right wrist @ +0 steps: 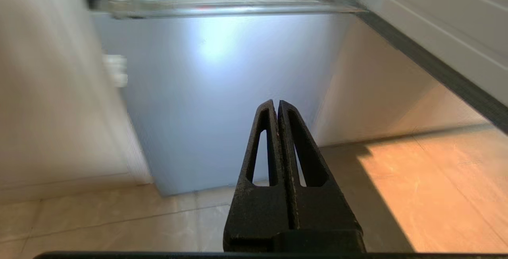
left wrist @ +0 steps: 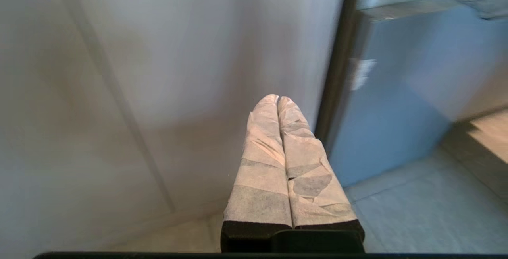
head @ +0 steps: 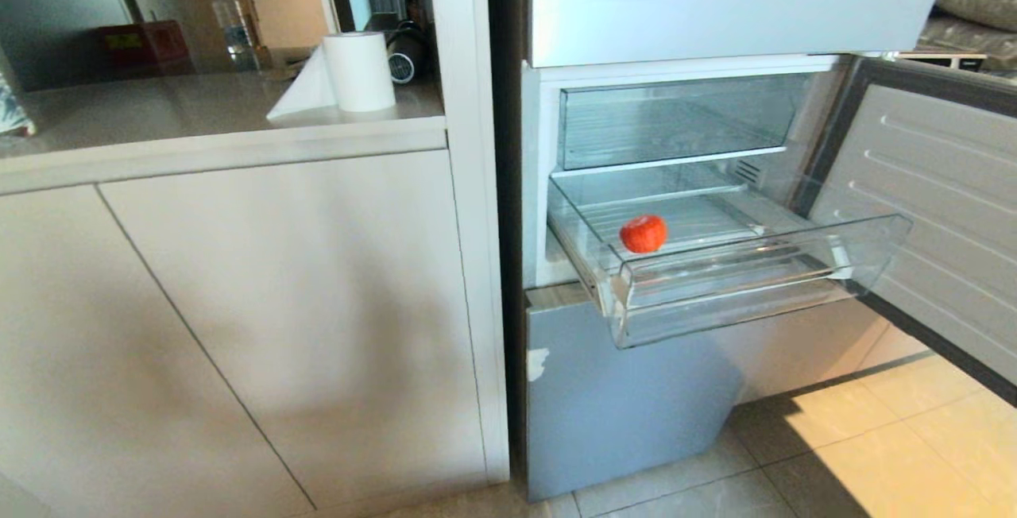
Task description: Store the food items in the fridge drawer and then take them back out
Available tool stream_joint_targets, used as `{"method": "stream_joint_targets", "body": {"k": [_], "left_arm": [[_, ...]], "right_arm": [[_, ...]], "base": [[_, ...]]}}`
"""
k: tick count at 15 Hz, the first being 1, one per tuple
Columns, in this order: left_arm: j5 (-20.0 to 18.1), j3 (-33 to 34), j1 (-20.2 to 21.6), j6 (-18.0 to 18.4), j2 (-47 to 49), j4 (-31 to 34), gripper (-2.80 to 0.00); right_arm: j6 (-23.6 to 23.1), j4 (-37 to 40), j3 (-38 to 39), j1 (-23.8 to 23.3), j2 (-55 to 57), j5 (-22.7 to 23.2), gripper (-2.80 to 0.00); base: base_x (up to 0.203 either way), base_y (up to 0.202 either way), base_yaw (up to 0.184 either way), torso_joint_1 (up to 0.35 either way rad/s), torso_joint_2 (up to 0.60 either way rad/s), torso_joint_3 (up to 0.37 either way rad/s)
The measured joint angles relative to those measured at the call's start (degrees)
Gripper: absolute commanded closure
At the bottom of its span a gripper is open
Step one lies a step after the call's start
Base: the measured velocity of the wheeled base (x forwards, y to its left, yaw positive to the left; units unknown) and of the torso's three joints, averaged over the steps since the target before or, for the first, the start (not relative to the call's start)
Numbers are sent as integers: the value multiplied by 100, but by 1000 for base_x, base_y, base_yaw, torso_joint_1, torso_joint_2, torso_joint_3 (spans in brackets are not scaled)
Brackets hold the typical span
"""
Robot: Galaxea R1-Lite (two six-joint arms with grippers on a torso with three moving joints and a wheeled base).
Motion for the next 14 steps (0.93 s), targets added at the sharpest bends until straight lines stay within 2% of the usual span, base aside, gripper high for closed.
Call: {"method": "stream_joint_targets", "body": {"k": [9, 12, 14], "left_arm": [[0, 0, 0, 2, 0, 0, 0], [0, 0, 0, 2, 0, 0, 0], [0, 0, 0, 2, 0, 0, 0]], "right_arm": [[207, 5, 2, -5, -8, -50, 0], [-78, -24, 1, -24, 203, 5, 0], [15, -419, -53, -104, 696, -86, 0]], "base": [[-2, 7, -171, 1, 1, 2], [-1, 2, -36, 0, 0, 1], [0, 0, 0, 0, 0, 0]]}}
